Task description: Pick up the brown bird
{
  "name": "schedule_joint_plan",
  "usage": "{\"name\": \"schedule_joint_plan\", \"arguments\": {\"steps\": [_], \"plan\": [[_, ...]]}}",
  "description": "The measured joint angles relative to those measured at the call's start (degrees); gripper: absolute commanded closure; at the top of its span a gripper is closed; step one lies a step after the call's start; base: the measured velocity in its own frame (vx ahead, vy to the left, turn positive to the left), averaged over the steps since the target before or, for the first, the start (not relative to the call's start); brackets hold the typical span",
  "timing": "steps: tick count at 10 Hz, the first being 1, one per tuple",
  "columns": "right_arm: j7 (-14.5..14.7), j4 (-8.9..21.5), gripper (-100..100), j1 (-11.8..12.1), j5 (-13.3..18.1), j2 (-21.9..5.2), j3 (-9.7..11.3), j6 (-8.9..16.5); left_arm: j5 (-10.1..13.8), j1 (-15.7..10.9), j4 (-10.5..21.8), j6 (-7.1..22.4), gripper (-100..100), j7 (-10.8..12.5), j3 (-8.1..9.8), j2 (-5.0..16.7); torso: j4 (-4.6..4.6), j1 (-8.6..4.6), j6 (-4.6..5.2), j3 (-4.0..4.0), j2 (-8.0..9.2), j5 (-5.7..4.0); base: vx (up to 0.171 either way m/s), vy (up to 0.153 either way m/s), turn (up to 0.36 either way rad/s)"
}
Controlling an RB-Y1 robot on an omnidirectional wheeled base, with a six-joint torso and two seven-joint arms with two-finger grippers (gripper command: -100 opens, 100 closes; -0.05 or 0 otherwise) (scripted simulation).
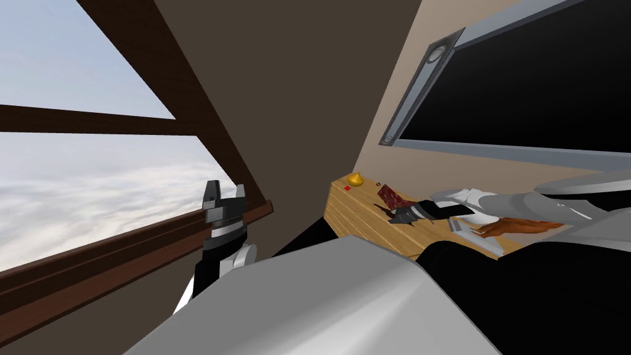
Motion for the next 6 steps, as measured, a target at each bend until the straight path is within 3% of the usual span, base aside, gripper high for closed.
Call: {"name": "schedule_joint_plan", "arguments": {"steps": [2, 3, 4, 5, 6], "plan": [[-0.87, 1.81, -100, 1.83, -1.53, -3.91, 0.83, -0.12, 0.0, 0.0, 0.0, 0.0, 0, 0.0, 0.01, 0.01, -0.01, -0.22, 0.03, -0.03, -0.04, -0.06, 0.045, -0.108, 0.153], [-2.06, 2.18, -100, 2.4, -0.54, -4.38, 0.08, -0.25, 0.0, 0.01, 0.0, 0.0, 0, 0.0, 0.01, 0.0, 0.0, -0.15, 0.09, 0.0, 0.01, -0.08, 0.057, -0.101, 0.269], [-2.99, 2.42, -100, 3.53, -0.63, -5.22, 0.67, -0.3, 0.0, 0.0, 0.0, 0.0, 0, 0.0, 0.0, 0.0, -0.01, -0.18, 0.01, -0.03, -0.04, -0.06, 0.046, -0.149, 0.288], [-3.06, 1.68, -100, 3.5, -1.93, -6.07, 3.3, 0.06, 0.0, 0.01, 0.0, 0.0, 0, 0.0, 0.01, 0.01, -0.01, -0.31, 0.06, -0.02, -0.03, -0.1, 0.022, -0.112, 0.046], [-3.65, 1.43, -100, 4.63, -1.54, -6.21, 2.74, 0.28, 0.0, 0.01, 0.0, 0.0, 0, 0.0, 0.01, 0.0, 0.02, -0.23, 0.12, 0.03, 0.05, -0.1, 0.012, -0.038, -0.036]]}}
